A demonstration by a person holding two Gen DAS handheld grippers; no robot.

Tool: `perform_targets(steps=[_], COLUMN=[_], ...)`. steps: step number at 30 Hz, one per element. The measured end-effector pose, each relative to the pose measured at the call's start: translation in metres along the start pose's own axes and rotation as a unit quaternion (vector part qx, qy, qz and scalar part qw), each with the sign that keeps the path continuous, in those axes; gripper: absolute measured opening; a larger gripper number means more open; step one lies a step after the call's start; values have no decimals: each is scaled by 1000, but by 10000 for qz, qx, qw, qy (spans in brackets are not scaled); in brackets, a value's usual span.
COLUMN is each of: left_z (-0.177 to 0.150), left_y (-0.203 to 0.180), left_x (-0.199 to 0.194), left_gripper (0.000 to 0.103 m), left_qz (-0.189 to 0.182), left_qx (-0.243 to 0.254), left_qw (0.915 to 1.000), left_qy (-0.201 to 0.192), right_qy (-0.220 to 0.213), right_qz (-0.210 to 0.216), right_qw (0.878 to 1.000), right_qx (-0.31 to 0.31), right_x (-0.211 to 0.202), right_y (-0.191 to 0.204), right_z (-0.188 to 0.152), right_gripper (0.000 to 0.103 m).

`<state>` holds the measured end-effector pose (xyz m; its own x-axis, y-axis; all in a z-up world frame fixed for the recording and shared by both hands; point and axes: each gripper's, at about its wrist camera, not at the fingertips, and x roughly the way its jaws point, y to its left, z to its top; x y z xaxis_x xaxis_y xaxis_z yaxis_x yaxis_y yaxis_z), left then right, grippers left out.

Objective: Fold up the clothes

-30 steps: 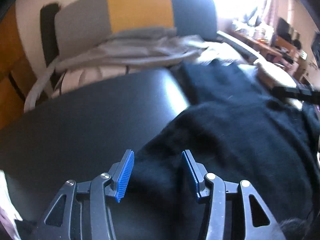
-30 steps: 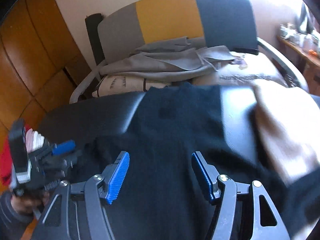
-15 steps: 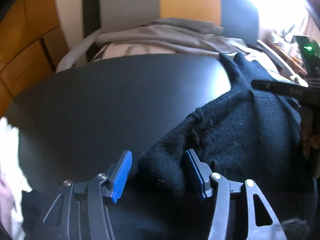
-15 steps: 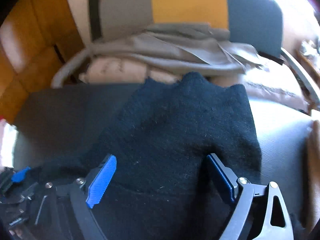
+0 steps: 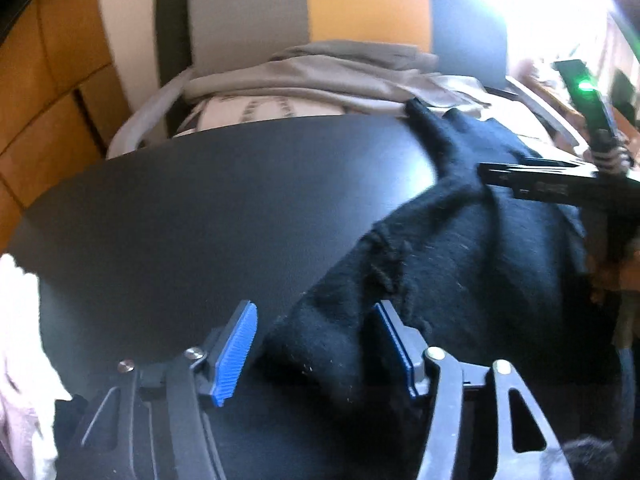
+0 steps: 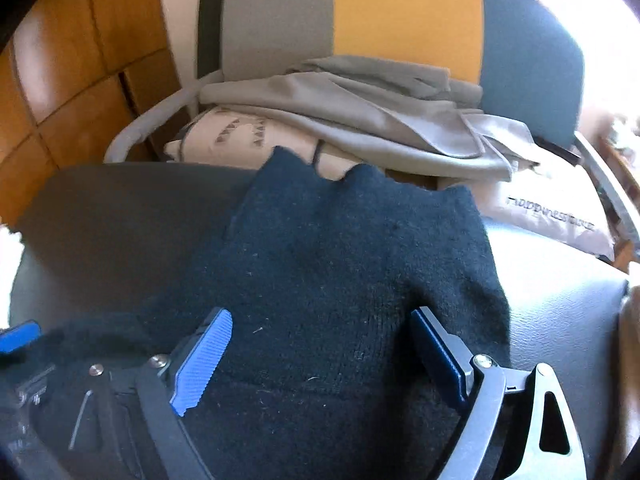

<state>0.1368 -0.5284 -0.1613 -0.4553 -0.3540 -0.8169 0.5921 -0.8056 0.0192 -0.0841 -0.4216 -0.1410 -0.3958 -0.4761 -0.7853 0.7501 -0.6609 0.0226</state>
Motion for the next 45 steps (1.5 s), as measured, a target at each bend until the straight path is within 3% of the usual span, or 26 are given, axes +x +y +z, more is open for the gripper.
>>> perform_targets(steps=[6, 9, 13, 15, 19, 24, 27, 29, 33, 36, 39, 45], left_z=[-37, -69, -117, -141, -171, -155, -136, -124, -107, -106, -109, -106], left_y=[16, 45, 101, 122, 131, 92, 69, 47, 22, 47, 81, 105], left_x=[-72, -98, -122, -133, -155, -148, -141, -137, -114, -76, -72, -75], left_gripper=[60, 60, 60, 60, 60, 60, 60, 60, 60, 64, 65, 64], left_qz=[-406, -317, 151, 408, 218, -103, -619, -698, -189, 382, 549, 700], left_qx=[-663, -1077, -1627, -1772, -1803, -1149, -911, -512, 199, -2, -356, -558], left_qw=[9961, 9929, 9863, 9831, 9826, 9918, 9917, 9941, 9985, 9991, 9977, 9957], left_qy=[-405, -399, -241, -204, -391, -559, -655, -650, -464, 179, 149, 240], right_qy=[-38, -229, -134, -67, 66, 224, 252, 324, 409, 416, 341, 75], right_qz=[-89, 255, 738, 742, 750, 744, 628, 510, 369, 124, 40, 86], right_qw=[9999, 9993, 9971, 9971, 9969, 9965, 9974, 9981, 9985, 9985, 9985, 9992], right_qx=[124, 114, 138, 169, 230, 293, 235, 138, -72, -326, -418, -372], right_x=[-28, -68, -115, -132, -166, -206, -209, -208, -200, -200, -203, -204], right_y=[-15, -8, 11, 14, 20, 28, 31, 36, 40, 40, 33, 20], right_z=[-9, -27, -81, -110, -168, -235, -240, -242, -246, -254, -263, -273], right_gripper=[91, 91, 91, 91, 91, 91, 91, 91, 91, 91, 94, 103])
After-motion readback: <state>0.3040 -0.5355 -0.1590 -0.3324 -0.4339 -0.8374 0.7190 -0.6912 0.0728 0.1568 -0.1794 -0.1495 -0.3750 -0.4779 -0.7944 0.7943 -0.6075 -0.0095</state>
